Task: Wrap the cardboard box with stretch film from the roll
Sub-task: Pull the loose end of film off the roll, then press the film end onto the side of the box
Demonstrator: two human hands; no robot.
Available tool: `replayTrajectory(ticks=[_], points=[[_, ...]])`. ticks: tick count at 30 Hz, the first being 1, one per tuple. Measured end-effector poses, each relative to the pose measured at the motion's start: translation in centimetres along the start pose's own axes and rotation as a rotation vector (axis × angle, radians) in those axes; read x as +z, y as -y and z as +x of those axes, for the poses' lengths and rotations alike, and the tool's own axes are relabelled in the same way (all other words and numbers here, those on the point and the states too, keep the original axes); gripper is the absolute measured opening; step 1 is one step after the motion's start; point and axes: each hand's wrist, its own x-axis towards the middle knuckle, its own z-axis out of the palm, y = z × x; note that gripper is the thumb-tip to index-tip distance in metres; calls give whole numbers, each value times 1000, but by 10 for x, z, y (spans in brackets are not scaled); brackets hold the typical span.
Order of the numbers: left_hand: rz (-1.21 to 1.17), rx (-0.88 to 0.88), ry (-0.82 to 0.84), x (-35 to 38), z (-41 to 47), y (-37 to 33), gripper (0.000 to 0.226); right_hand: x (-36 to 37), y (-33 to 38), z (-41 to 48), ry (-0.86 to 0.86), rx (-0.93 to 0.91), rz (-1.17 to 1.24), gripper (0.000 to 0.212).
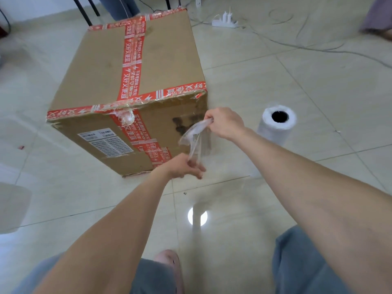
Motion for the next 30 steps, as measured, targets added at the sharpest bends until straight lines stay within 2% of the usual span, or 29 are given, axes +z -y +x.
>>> replayTrajectory(ticks=[3, 6, 9, 11, 14, 15, 16, 19, 21, 22, 23, 26, 28, 30], points=[[112, -94, 27, 13, 6, 25, 6, 6, 0, 4, -17, 15, 21, 25], [209, -261, -19, 23, 5, 53, 21, 11, 1, 6, -65, 22, 18, 23], [182, -421, -126, 28, 1, 80, 25, 19, 6, 11, -81, 39, -18, 18], [197, -522, -130, 25, -8, 90, 30, 23, 10, 15, -70, 44, -47, 20], [388, -633, -33, 4, -23, 94, 62, 28, 16, 17, -62, 29, -63, 22], [409, -601, -43, -6, -27, 89, 74, 29, 18, 17, -64, 25, -64, 22], [318, -517, -84, -17, -30, 80, 81, 30, 20, 16, -62, 23, -69, 23], [-222, -118, -281, -42, -33, 36, 94, 30, 24, 12, -39, 18, -89, 22], [-332, 9, -350, -46, -26, 1, 107, 28, 25, 7, -34, 28, -91, 21], [-346, 37, -364, -41, -20, -15, 105, 27, 25, 4, -29, 32, -85, 19], [-340, 66, -390, -34, -14, -29, 95, 25, 24, 0, -18, 32, -75, 17], [-186, 72, -605, -8, 4, -50, 28, 11, 12, -13, -4, -31, -15, 22], [-137, -20, -701, 0, 10, -50, 27, -7, -10, -20, -40, -76, -77, 40], [-143, -72, -740, -1, 10, -47, 28, -28, -42, -25, -48, -13, -275, 61]])
